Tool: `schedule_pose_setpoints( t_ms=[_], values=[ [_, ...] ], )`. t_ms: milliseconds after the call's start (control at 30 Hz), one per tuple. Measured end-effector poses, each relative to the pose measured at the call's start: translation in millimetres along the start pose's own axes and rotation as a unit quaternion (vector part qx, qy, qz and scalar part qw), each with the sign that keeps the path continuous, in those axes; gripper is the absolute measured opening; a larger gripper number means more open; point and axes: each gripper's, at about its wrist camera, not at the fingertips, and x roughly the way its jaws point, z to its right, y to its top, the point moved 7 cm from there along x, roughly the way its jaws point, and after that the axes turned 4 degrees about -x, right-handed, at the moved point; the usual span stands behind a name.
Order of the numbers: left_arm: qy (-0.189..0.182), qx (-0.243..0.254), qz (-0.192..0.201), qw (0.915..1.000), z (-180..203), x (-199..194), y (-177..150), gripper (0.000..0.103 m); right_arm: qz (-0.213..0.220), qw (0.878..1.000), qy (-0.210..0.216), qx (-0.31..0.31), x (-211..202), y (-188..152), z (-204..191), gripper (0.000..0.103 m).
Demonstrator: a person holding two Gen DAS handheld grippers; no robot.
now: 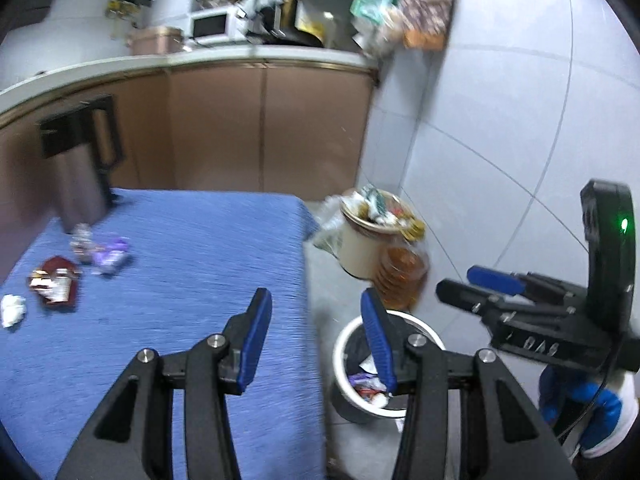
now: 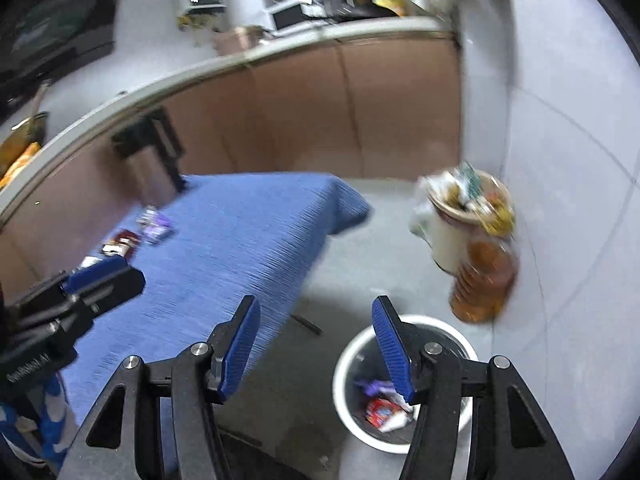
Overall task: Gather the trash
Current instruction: 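Move both open tools back over the towel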
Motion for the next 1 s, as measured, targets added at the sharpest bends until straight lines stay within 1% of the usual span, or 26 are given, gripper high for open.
schedule_pose_setpoints(
  t_ms=[67,100,167,233,433,533,667,800,900,1000],
  values=[
    [0.013,-0.008,0.017,0.9997,-22.1,-20.4,2.0,0.045,0.010,1.000,0.010,-0.011,-3.7,10.1,-16.7,0.056],
    [0.021,-0.013,0.026,0.9994,-34.8,-31.3,2.3,0.048,0.016,1.000,0.017,-0.016,-6.1,17.6,-28.2,0.057],
    [0.033,-0.021,0.039,0.9985,-52.6,-44.5,2.1,0.051,0.024,0.999,0.025,-0.025,-9.4,25.5,-42.9,0.058],
    [0.047,-0.035,0.051,0.9970,-78.8,-61.1,-0.4,0.052,0.032,0.998,0.034,-0.038,-12.1,34.1,-61.2,0.061],
    [0.083,-0.083,0.053,0.9917,-149.2,-84.2,-21.6,0.052,0.033,0.995,0.062,-0.069,-3.9,49.4,-106.6,0.063],
    [0.111,-0.108,0.046,0.9868,-189.0,-87.6,-34.7,0.052,0.024,0.993,0.074,-0.085,12.2,53.5,-128.3,0.063],
    [0.135,-0.144,0.040,0.9794,-232.8,-90.4,-47.1,0.052,0.008,0.990,0.090,-0.105,38.8,56.2,-154.7,0.063],
    [0.154,-0.164,0.037,0.9736,-265.0,-87.2,-50.4,0.052,-0.006,0.987,0.107,-0.120,63.9,59.4,-174.5,0.063],
    [0.164,-0.180,0.028,0.9694,-288.9,-76.2,-51.1,0.053,-0.020,0.984,0.120,-0.127,88.9,62.5,-186.4,0.063],
    [0.169,-0.202,0.014,0.9645,-315.0,-55.8,-50.5,0.053,-0.036,0.982,0.137,-0.122,117.6,66.9,-195.6,0.063]
  ],
)
